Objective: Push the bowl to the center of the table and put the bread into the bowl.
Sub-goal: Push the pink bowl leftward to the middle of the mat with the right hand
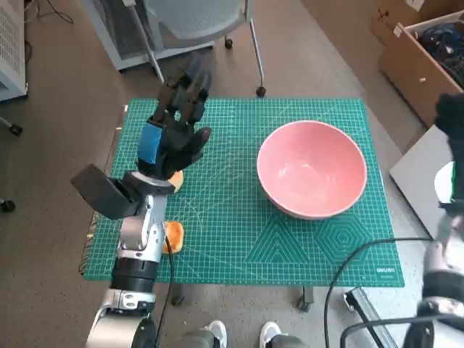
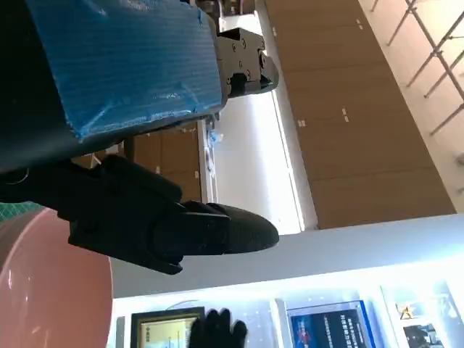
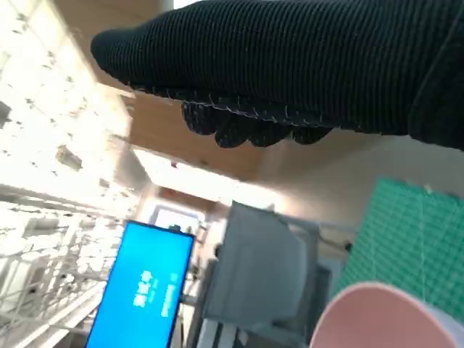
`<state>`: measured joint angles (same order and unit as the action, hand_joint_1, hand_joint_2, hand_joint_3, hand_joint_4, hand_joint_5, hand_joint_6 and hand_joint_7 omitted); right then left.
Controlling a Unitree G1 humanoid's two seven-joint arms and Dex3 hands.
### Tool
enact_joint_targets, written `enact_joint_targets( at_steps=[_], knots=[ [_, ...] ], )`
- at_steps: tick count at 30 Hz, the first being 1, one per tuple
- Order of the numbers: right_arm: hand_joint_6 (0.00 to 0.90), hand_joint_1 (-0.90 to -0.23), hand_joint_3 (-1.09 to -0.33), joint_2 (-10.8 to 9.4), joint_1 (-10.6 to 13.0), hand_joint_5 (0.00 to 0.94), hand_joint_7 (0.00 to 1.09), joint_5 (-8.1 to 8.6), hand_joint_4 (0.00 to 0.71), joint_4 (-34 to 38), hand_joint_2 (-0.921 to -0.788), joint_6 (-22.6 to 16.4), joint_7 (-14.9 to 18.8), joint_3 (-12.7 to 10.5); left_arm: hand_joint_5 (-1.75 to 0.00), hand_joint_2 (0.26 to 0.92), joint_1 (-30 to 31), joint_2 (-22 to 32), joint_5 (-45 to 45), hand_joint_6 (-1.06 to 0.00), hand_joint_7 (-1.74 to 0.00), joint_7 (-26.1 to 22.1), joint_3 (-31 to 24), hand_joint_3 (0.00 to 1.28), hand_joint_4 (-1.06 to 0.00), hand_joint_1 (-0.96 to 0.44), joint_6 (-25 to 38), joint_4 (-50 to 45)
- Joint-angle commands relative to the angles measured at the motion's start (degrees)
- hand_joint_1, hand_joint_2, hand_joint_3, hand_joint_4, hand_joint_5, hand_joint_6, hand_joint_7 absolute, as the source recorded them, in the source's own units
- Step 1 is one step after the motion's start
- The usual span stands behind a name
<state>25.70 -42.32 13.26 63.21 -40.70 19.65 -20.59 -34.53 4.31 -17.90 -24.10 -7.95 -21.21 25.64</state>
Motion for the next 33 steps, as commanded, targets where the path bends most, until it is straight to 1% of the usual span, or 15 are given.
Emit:
enact_joint_targets(
  at_steps=[1, 3, 10, 12, 15, 18, 22, 26, 30, 33],
  knots=[
    [0.184, -0.627, -0.897, -2.6, -1.1, 0.0, 0.1, -1.8, 0.126, 4.4, -0.921, 2.1, -2.2, 1.3, 0.0, 0.921, 0.2, 0.9, -0.3, 0.0, -0.35, -0.2, -0.7, 0.3, -0.01, -0.6, -0.1, -1.6],
    [0.179, -0.625, -0.905, -3.3, -1.6, 0.0, 0.1, -2.93, 0.122, 5.5, -0.921, 2.7, -3.6, 2.2, 0.0, 0.921, 0.4, 1.2, -0.2, 0.0, -0.35, -0.1, -0.8, 0.3, -0.01, -0.6, 0.1, -2.0],
    [0.19, -0.623, -0.912, -5.4, -3.3, 0.008, 0.1, -5.38, 0.135, 7.9, -0.921, 4.8, -5.9, 4.1, 0.0, 0.921, 1.0, 1.7, 0.3, 0.0, -0.35, 0.4, -0.9, 0.3, 0.0, -0.6, 0.7, -3.3],
    [0.193, -0.625, -0.908, -5.7, -3.7, 0.008, 0.1, -5.88, 0.138, 8.4, -0.921, 5.5, -6.3, 4.4, 0.0, 0.921, 1.1, 1.8, 0.5, 0.0, -0.35, 0.6, -0.9, 0.3, 0.0, -0.59, 0.8, -3.6],
    [0.204, -0.647, -0.884, -6.8, -4.5, 0.012, 0.11, -6.67, 0.149, 9.4, -0.921, 6.9, -7.3, 5.0, 0.0, 0.921, 1.5, 2.1, 0.6, 0.0, -0.35, 0.8, -0.9, 0.3, 0.0, -0.59, 1.0, -4.2],
    [0.212, -0.65, -0.875, -7.9, -5.2, 0.014, 0.11, -7.7, 0.156, 9.9, -0.921, 8.3, -8.7, 5.8, 0.0, 0.921, 1.9, 2.5, 1.0, 0.0, -0.34, 1.1, -0.7, 0.31, 0.0, -0.59, 0.9, -4.7],
    [0.22, -0.607, -0.894, -9.1, -6.0, 0.013, 0.11, -9.16, 0.163, 10.4, -0.921, 10.0, -10.5, 6.9, 0.0, 0.921, 2.4, 2.9, 1.2, 0.0, -0.32, 1.3, -0.6, 0.32, 0.0, -0.59, 0.9, -5.5],
    [0.218, -0.609, -0.908, -10.1, -6.6, 0.009, 0.11, -10.38, 0.162, 10.9, -0.921, 12.0, -11.9, 7.8, 0.0, 0.921, 2.9, 3.3, 1.3, 0.0, -0.31, 1.6, -0.6, 0.35, 0.0, -0.59, 0.9, -6.2],
    [0.214, -0.615, -0.911, -11.0, -6.9, 0.007, 0.11, -10.79, 0.161, 11.2, -0.921, 13.0, -12.6, 8.2, 0.0, 0.921, 3.2, 3.5, 1.4, 0.0, -0.31, 1.8, -0.6, 0.36, 0.0, -0.59, 0.9, -6.6],
    [0.214, -0.602, -0.92, -11.7, -7.1, 0.007, 0.11, -11.1, 0.164, 11.3, -0.921, 13.6, -13.0, 8.4, 0.0, 0.921, 3.4, 3.6, 1.7, 0.0, -0.31, 2.0, -0.7, 0.36, 0.0, -0.59, 0.9, -6.9]
  ],
)
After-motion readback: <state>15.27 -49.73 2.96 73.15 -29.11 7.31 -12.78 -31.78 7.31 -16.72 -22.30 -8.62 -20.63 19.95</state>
